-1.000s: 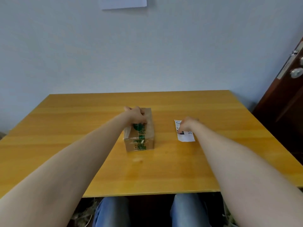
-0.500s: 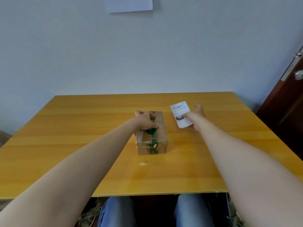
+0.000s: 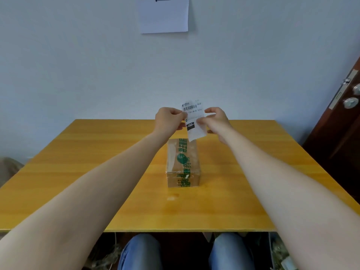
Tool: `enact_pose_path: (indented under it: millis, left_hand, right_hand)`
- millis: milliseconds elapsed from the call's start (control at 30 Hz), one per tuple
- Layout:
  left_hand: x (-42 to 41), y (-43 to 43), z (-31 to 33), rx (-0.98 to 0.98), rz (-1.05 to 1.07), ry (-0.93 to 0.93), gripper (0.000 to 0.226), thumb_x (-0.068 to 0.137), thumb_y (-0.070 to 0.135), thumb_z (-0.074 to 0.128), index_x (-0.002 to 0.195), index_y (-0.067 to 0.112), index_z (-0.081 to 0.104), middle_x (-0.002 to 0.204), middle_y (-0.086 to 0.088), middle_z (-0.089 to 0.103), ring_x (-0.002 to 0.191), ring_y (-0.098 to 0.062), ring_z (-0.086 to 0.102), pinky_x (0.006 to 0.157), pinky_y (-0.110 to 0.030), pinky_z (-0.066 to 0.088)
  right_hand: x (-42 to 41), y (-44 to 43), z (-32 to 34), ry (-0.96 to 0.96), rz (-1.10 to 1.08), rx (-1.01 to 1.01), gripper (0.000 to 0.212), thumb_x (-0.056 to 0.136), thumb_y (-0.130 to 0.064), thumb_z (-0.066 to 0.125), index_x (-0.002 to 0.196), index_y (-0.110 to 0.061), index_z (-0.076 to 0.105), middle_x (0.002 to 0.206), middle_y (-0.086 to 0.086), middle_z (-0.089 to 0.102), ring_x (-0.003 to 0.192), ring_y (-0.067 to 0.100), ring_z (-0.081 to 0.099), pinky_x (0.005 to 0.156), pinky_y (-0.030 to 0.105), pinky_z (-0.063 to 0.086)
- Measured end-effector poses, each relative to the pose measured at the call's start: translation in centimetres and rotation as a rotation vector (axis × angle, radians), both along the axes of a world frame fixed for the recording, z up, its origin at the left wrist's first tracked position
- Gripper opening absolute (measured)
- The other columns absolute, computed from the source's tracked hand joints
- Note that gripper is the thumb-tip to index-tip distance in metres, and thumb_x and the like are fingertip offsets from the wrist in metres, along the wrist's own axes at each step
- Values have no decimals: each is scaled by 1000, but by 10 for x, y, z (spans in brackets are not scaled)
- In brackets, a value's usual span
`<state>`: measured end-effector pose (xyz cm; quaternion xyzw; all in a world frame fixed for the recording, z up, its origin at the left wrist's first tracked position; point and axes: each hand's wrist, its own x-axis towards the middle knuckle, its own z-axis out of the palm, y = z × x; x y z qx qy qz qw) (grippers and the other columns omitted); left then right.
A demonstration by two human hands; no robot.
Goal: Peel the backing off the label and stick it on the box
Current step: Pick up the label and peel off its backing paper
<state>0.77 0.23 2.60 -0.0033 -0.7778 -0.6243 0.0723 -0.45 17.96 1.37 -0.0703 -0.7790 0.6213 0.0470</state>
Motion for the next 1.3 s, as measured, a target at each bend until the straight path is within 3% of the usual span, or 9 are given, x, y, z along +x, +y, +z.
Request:
enact_pose_path:
  millis: [133, 233, 333, 467, 567, 667, 767, 1033, 1300]
  left_hand:
    - [5, -2, 2, 6, 18, 56, 9, 91, 6, 70, 83, 2, 69, 94, -13, 77, 80, -25, 79, 64, -34, 66]
    - [7, 0, 3, 4, -11, 91, 7, 90, 3, 68, 84, 2, 65, 95, -15, 73, 85, -26, 78, 63, -33, 65]
    - [8, 0, 4, -12, -3, 110, 10, 89, 4, 66, 81, 5, 60, 98, -13, 73, 86, -24, 78, 63, -36, 66]
    - [8, 0, 2, -53, 13, 122, 14, 89, 7, 66, 81, 7, 55, 102, -12, 71, 86, -22, 77, 64, -42, 67]
    - [7, 2, 2, -24, -1, 122, 12, 89, 8, 68, 83, 6, 58, 104, -12, 69, 86, -23, 77, 64, -41, 67]
    - [8, 5, 2, -32, -38, 152, 16, 88, 17, 74, 89, 5, 64, 106, -11, 69, 83, -22, 77, 64, -39, 67]
    - [12, 8, 3, -34, -89, 170, 20, 87, 18, 78, 98, 5, 69, 108, -5, 72, 85, -21, 76, 65, -37, 67]
    - [13, 6, 4, 83, -127, 122, 21, 91, 19, 77, 106, 5, 70, 95, -9, 81, 85, -22, 80, 68, -41, 67]
    - [12, 0, 10, 159, -109, 26, 16, 94, 11, 71, 108, 3, 74, 95, -10, 81, 81, -21, 80, 70, -37, 67]
  right_hand:
    - [5, -18, 15, 210, -40, 99, 20, 89, -16, 79, 101, -18, 63, 90, -3, 60, 83, 16, 63, 73, 30, 50]
    - [11, -28, 21, 307, -46, 145, 20, 89, -16, 78, 100, -10, 64, 96, 4, 66, 77, 10, 61, 67, 26, 49]
    - [13, -28, 21, 404, -200, 263, 27, 87, -13, 76, 101, -16, 52, 105, 1, 52, 75, 1, 47, 63, 17, 38]
    - [15, -24, 19, 474, -223, 255, 24, 88, -5, 70, 99, -17, 53, 91, -4, 53, 75, 6, 48, 69, 29, 41]
    - [17, -25, 21, 448, -138, 180, 16, 92, -12, 74, 99, -17, 60, 77, -4, 57, 66, 7, 55, 64, 27, 47]
    - [22, -27, 20, 322, 27, 54, 20, 92, -29, 82, 95, -11, 75, 88, 9, 76, 66, 16, 72, 54, 32, 59]
    - [25, -26, 17, 285, 78, -8, 23, 93, -30, 82, 98, -8, 80, 89, 8, 79, 69, 18, 77, 60, 39, 66]
    - [20, -19, 13, 219, 95, -144, 21, 95, -27, 80, 103, -7, 83, 91, 11, 80, 73, 20, 78, 65, 41, 67]
    - [21, -18, 10, 202, 162, -247, 23, 98, -22, 78, 107, -1, 81, 90, 17, 77, 73, 22, 75, 65, 37, 66]
